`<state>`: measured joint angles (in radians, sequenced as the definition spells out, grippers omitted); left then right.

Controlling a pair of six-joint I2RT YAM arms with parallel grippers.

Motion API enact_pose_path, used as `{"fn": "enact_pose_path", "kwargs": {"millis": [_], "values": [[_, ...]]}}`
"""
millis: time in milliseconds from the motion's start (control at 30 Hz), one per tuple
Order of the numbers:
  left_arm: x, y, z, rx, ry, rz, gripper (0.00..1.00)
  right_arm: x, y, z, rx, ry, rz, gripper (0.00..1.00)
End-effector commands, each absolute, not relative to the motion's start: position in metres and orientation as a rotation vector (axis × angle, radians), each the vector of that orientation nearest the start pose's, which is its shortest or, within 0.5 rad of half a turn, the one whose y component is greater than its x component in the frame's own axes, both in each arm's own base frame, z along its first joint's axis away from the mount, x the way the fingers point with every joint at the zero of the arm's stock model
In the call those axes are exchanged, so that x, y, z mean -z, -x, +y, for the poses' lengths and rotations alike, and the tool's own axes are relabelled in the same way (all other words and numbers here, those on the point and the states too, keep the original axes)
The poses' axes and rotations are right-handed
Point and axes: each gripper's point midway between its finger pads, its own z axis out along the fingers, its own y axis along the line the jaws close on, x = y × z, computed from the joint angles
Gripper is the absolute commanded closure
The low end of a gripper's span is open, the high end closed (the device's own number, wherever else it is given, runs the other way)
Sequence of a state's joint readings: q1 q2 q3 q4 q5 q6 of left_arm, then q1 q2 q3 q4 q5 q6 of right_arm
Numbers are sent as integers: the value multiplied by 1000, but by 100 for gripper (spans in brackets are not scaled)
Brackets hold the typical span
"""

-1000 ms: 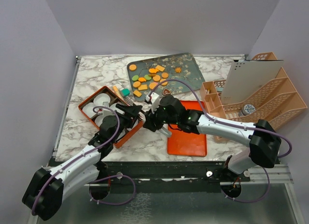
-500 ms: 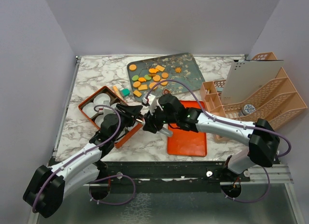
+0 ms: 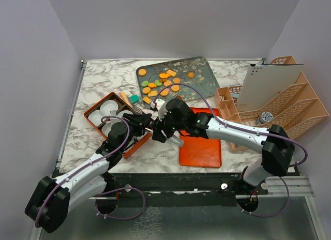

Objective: Pack the cookies

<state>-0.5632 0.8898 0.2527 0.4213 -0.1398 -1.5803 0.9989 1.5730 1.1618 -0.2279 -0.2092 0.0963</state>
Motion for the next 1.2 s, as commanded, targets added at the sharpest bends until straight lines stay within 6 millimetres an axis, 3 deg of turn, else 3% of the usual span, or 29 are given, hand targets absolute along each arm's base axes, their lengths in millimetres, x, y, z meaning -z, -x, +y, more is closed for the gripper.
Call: {"fn": "enact_pose_path", "kwargs": {"millis": [0, 367, 467, 567, 600, 700, 800, 1033, 1167], "values": [[-168, -270, -193, 1426, 1173, 1670, 100, -172, -214, 410, -847, 1049, 2029, 37], [-173, -269, -197, 1437, 1171, 1658, 100, -188, -218, 422, -880, 1038, 2006, 30], [-173, -268, -197, 1438, 1170, 1657, 100, -186, -220, 421, -866, 1036, 2009, 33], [-174, -268, -196, 1438, 1170, 1650, 100, -183, -221, 418, -846, 1036, 2016, 42], [-174, -268, -195, 1439, 1169, 1647, 96, -181, -221, 417, -838, 1039, 2020, 45], [-175, -267, -193, 1430, 1151, 1642, 63, -178, -223, 410, -808, 1029, 2032, 48], [-174, -264, -192, 1424, 1131, 1643, 45, -179, -225, 403, -771, 1006, 2033, 49], [-154, -254, -176, 1325, 1143, 1671, 22, -185, -235, 385, -647, 985, 2035, 54], [-156, -250, -162, 1207, 1078, 1690, 21, -187, -245, 374, -555, 974, 2042, 59]]}}
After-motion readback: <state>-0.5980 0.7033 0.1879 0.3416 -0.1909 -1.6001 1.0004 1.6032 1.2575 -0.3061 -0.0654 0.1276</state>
